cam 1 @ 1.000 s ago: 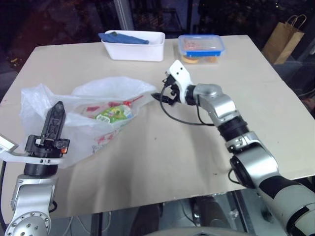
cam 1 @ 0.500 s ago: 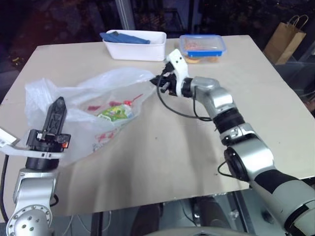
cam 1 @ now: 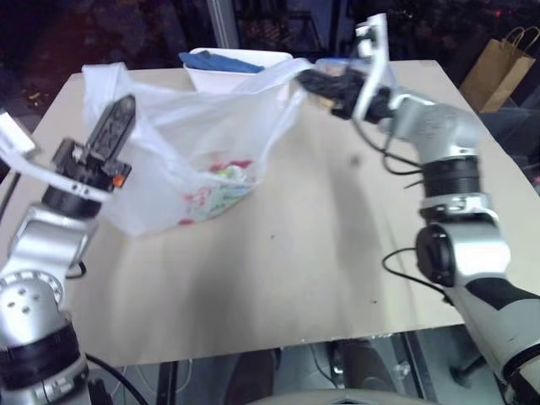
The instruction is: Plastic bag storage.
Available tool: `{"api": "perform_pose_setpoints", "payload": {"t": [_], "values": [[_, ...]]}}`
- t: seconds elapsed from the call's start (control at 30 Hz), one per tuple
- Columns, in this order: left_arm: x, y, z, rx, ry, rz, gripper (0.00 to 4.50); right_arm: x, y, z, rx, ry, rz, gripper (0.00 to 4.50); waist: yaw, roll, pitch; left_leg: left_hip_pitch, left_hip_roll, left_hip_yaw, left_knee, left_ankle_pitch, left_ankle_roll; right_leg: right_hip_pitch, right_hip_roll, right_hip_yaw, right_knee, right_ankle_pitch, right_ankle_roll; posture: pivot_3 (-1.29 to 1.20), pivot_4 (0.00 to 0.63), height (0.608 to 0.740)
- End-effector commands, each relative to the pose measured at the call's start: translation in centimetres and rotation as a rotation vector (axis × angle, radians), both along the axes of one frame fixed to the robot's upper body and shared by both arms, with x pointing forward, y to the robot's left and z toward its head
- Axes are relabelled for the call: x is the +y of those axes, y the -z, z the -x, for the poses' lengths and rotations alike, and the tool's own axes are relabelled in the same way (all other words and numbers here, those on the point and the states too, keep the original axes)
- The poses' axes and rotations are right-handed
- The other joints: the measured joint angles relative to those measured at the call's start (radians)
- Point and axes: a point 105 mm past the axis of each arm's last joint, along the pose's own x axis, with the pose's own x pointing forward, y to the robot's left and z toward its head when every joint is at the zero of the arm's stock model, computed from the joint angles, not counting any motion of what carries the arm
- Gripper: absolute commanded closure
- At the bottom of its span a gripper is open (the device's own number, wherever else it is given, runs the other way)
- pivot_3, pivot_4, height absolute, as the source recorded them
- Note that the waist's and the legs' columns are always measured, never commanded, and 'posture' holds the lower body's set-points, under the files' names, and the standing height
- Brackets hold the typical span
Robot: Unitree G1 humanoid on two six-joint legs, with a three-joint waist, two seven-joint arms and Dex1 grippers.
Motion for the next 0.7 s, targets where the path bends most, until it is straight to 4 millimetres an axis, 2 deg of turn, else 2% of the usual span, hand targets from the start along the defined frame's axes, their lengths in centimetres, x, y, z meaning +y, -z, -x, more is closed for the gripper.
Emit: {"api": "perform_pose_setpoints", "payload": {"t": [0.03,0.13,0.23,0.37,0.5,0.6,0.63,0.7], "values": [[-0.4,-2.7,0.3,-0.057,0.066,-0.022,4.50,-2.8,-4.5,2.9,-0.101,-0.078,-0.114,4.48,-0.006,0.001,0.001,0.000,0.000,0.000,-0.001,0.000,0.000,0.000,0.000,0.000,0.000,0.000,0.000,0.00,0.150,0.740],[-0.2,-4.4,0.3,-0.088,0.092,-0.026,4.50,-4.6,-6.3,4.0,-0.122,-0.083,-0.164,4.48,-0.019,0.001,0.001,0.000,0.001,0.001,-0.002,0.000,0.000,-0.002,0.000,0.000,0.001,0.000,0.000,0.00,0.150,0.740],[0.7,-6.5,0.1,-0.134,0.106,0.016,4.50,-6.6,-8.3,5.0,-0.147,-0.073,-0.228,4.48,-0.020,0.001,0.001,0.000,0.001,0.003,-0.002,0.000,0.000,-0.004,0.000,0.002,0.002,0.000,0.000,0.00,0.150,0.740],[2.3,-8.2,-0.7,-0.177,0.083,0.101,4.50,-8.4,-10.1,5.1,-0.160,-0.024,-0.313,4.48,-0.021,0.001,0.001,0.000,0.001,0.004,-0.002,0.000,0.000,-0.004,0.000,0.004,0.002,0.000,0.000,0.00,0.150,0.740],[2.5,-7.2,-1.8,-0.141,0.070,0.060,4.50,-8.7,-9.8,4.5,-0.150,0.024,-0.311,4.48,-0.020,0.001,0.001,-0.001,0.001,0.006,-0.002,0.000,0.000,-0.006,0.001,0.006,0.003,0.000,0.000,0.00,0.150,0.740],[2.6,-4.6,-3.2,-0.061,0.009,-0.034,4.50,-8.6,-7.8,4.0,-0.132,0.048,-0.241,4.48,-0.019,0.001,0.001,-0.001,0.001,0.007,-0.002,0.000,0.000,-0.007,0.000,0.007,0.003,0.000,0.000,0.00,0.150,0.740],[2.5,-3.6,-3.3,-0.036,0.001,-0.079,3.95,-8.7,-6.9,3.9,-0.122,0.054,-0.212,4.23,-0.019,0.001,0.001,-0.001,0.001,0.008,-0.003,0.000,0.000,-0.007,0.000,0.008,0.002,0.000,0.000,0.00,0.150,0.740],[2.2,-1.3,-3.2,0.015,0.000,-0.167,3.26,-9.0,-4.9,4.0,-0.124,0.069,-0.134,3.60,-0.019,0.001,0.001,-0.002,0.001,0.009,-0.003,0.000,0.000,-0.007,0.000,0.009,0.002,0.000,0.000,0.00,0.150,0.740]]}}
